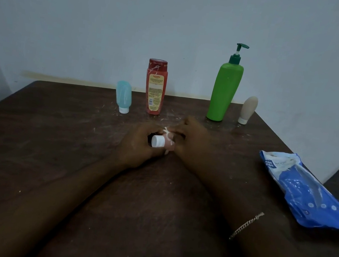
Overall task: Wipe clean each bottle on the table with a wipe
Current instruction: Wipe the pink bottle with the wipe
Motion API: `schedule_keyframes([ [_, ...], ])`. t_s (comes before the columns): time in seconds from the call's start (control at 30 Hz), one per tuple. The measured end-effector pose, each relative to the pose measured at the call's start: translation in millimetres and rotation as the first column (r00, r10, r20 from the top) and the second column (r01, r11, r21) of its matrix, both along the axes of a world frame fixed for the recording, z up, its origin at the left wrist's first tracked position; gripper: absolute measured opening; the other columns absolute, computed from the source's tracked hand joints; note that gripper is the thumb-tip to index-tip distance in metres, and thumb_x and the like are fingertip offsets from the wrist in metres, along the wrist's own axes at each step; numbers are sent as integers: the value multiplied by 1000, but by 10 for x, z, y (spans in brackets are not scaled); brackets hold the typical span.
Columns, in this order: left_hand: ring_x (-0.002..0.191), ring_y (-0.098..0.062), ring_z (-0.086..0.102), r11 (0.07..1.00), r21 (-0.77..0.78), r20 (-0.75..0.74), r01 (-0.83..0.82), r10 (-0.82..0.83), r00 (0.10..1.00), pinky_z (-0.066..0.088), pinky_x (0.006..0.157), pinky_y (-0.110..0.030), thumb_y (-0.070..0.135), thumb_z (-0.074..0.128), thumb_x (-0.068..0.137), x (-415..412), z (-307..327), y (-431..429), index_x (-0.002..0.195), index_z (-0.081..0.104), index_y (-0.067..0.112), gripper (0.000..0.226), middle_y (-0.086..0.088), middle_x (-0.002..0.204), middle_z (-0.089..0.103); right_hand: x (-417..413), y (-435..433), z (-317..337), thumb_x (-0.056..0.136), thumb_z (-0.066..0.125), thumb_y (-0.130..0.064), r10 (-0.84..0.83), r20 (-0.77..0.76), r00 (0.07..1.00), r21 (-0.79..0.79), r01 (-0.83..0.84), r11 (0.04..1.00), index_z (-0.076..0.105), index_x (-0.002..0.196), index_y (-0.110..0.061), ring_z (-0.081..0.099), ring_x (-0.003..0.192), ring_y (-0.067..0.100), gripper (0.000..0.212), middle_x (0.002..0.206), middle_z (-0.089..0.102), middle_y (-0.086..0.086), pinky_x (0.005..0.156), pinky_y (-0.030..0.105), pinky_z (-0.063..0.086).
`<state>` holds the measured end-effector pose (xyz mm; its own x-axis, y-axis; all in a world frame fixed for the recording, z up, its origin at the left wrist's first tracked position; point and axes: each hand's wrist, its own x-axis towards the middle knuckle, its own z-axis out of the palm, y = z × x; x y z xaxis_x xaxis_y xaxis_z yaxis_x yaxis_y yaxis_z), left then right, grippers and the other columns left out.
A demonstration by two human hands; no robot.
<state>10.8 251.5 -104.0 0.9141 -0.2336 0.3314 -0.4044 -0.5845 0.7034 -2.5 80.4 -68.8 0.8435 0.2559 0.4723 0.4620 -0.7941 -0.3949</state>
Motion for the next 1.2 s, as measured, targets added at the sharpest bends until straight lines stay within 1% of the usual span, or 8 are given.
schedule_keyframes([
  [0.17,100,-1,62,999,-39,-35,1,-2,999,52,85,-24,23,82,77,-32,26,15,116,67,26,43,12,110,68,-101,2,-105,87,66,-9,168,38,985,-150,-161,975,69,115,-12,56,91,17,28,111,60,8,74,26,45],
  [0.37,98,-6,60,1000,0,-40,-20,20,999,54,81,-26,21,84,75,-5,22,4,115,65,24,45,10,110,64,63,-228,-30,87,68,-17,-66,-7,998,-19,65,998,71,115,-13,55,88,16,28,104,61,6,63,11,29],
  [0.67,89,-3,56,997,77,108,-25,17,994,43,71,-21,15,79,80,-89,43,-37,106,59,21,33,10,99,59,-72,103,-31,92,62,-18,106,-41,993,-100,-110,989,70,111,-12,54,95,17,22,111,58,7,83,31,45],
  [0.8,90,-4,56,993,110,138,-46,31,990,42,71,-16,14,81,79,-110,67,-53,106,60,19,35,8,102,58,-63,14,-57,85,69,-14,84,42,996,-115,-79,990,73,104,-11,51,86,15,19,104,58,5,70,22,35],
  [0.93,90,-6,57,995,75,122,-66,56,991,45,70,-19,15,81,78,-84,41,-33,106,62,21,34,8,101,60,93,-256,-59,85,71,-16,-42,-36,998,-30,41,999,74,106,-9,55,86,14,22,105,64,7,73,21,41],
  [1.03,91,-4,58,997,46,89,-65,60,994,45,69,-18,19,83,78,-94,39,-20,107,63,23,36,12,101,61,192,-447,-145,83,75,-21,-110,-118,987,30,114,993,76,104,-11,49,74,5,24,100,69,6,64,14,34],
  [1.13,96,-3,57,997,16,63,-81,80,995,48,75,-21,22,84,76,-83,57,-8,109,63,23,39,13,105,61,201,-435,-169,82,76,-25,-133,-87,987,181,147,973,77,102,-16,52,70,7,22,88,70,2,67,25,43],
  [1.2,96,-4,58,995,-7,70,-99,99,993,50,77,-22,21,84,77,-76,66,9,110,64,22,39,12,105,63,159,-356,-125,87,71,-24,-131,-59,990,177,140,974,75,108,-17,50,70,6,22,80,61,-6,63,19,39],
])
